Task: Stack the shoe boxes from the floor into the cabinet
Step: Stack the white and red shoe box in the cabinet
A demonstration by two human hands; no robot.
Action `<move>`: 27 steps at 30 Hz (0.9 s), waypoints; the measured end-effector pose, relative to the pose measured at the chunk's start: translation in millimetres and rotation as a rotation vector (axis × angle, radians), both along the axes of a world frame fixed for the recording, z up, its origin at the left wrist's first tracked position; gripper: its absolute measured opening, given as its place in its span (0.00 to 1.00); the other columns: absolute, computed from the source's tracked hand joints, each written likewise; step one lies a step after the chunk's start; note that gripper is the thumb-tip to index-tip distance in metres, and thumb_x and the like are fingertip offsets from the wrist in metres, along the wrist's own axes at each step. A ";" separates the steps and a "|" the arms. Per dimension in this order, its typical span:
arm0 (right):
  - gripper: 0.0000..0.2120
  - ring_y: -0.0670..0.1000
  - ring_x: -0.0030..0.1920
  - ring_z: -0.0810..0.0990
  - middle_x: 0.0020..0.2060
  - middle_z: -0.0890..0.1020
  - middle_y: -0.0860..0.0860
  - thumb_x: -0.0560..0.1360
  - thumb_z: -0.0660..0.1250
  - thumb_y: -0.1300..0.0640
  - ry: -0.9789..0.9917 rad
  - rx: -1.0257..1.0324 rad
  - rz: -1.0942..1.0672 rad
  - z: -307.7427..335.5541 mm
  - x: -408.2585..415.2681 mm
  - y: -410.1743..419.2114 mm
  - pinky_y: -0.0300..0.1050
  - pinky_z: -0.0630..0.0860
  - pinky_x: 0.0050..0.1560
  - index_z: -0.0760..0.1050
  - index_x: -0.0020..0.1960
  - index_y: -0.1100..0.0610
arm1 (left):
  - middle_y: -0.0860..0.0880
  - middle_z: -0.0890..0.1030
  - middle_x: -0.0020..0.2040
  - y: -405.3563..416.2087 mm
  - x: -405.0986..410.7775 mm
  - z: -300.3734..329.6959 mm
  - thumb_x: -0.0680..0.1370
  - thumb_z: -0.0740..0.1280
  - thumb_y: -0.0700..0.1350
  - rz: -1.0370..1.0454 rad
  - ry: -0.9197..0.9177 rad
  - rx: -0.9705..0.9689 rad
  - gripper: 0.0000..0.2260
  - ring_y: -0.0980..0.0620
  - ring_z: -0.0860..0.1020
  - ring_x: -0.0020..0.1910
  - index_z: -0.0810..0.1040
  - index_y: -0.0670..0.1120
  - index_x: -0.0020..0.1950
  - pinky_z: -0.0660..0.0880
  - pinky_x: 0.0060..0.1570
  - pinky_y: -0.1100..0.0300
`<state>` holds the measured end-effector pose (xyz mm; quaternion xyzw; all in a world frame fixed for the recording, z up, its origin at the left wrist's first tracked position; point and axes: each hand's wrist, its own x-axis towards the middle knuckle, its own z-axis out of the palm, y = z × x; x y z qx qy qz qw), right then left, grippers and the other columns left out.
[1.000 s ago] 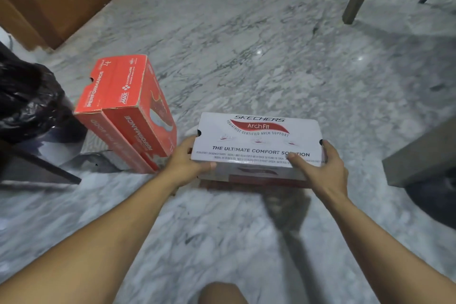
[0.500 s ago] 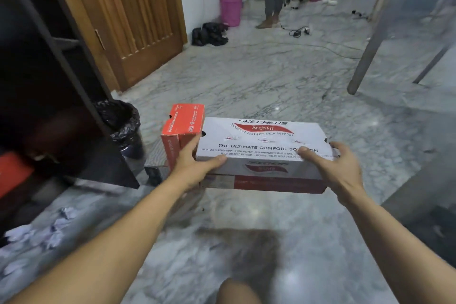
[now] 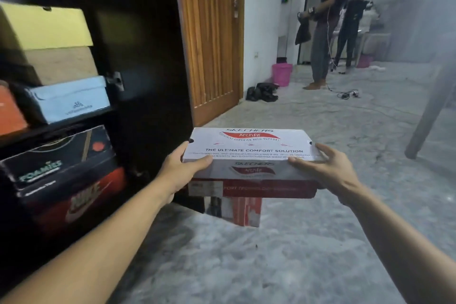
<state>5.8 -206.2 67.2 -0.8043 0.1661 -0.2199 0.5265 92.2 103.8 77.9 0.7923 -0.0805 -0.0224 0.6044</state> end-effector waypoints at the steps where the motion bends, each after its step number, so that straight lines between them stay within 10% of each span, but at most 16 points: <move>1: 0.48 0.54 0.53 0.82 0.55 0.81 0.52 0.53 0.80 0.36 -0.010 -0.011 0.013 7.0 6.0 14.4 0.58 0.81 0.51 0.73 0.67 0.55 | 0.68 0.81 0.40 14.1 -4.8 9.4 0.70 0.76 0.54 0.040 -0.021 -0.008 0.14 0.61 0.76 0.47 0.76 0.74 0.40 0.70 0.34 0.59; 4: 0.50 0.54 0.51 0.83 0.56 0.79 0.53 0.53 0.81 0.36 -0.032 -0.017 0.083 30.3 24.5 58.5 0.54 0.82 0.46 0.71 0.70 0.55 | 0.76 0.76 0.31 59.2 -16.2 36.1 0.71 0.75 0.52 0.144 -0.080 -0.020 0.22 0.65 0.74 0.42 0.71 0.79 0.32 0.69 0.34 0.63; 9: 0.47 0.55 0.48 0.83 0.56 0.80 0.56 0.55 0.81 0.39 -0.058 -0.017 0.229 65.5 54.2 134.9 0.51 0.83 0.41 0.71 0.69 0.54 | 0.64 0.79 0.46 142.5 -19.8 65.8 0.69 0.77 0.50 0.282 -0.071 -0.097 0.13 0.57 0.77 0.48 0.75 0.64 0.41 0.73 0.43 0.55; 14: 0.51 0.55 0.48 0.84 0.56 0.81 0.55 0.50 0.80 0.35 -0.085 0.005 0.373 101.1 84.3 217.1 0.54 0.84 0.43 0.71 0.68 0.54 | 0.62 0.83 0.34 220.0 -34.5 108.5 0.66 0.80 0.42 0.386 -0.053 -0.189 0.17 0.63 0.81 0.31 0.76 0.57 0.45 0.73 0.23 0.67; 19: 0.48 0.52 0.43 0.84 0.48 0.80 0.47 0.55 0.82 0.41 -0.152 0.049 0.519 143.5 109.3 303.4 0.51 0.84 0.35 0.69 0.70 0.56 | 0.48 0.82 0.56 287.0 -59.1 160.4 0.65 0.80 0.46 0.540 -0.075 -0.263 0.34 0.52 0.83 0.42 0.70 0.48 0.68 0.76 0.33 0.59; 27: 0.46 0.52 0.45 0.84 0.45 0.77 0.46 0.62 0.81 0.46 -0.270 0.125 0.709 221.1 135.0 404.7 0.53 0.84 0.42 0.64 0.73 0.57 | 0.46 0.84 0.49 351.0 -71.2 244.7 0.64 0.78 0.37 0.819 -0.289 -0.210 0.23 0.45 0.84 0.43 0.76 0.44 0.56 0.81 0.38 0.52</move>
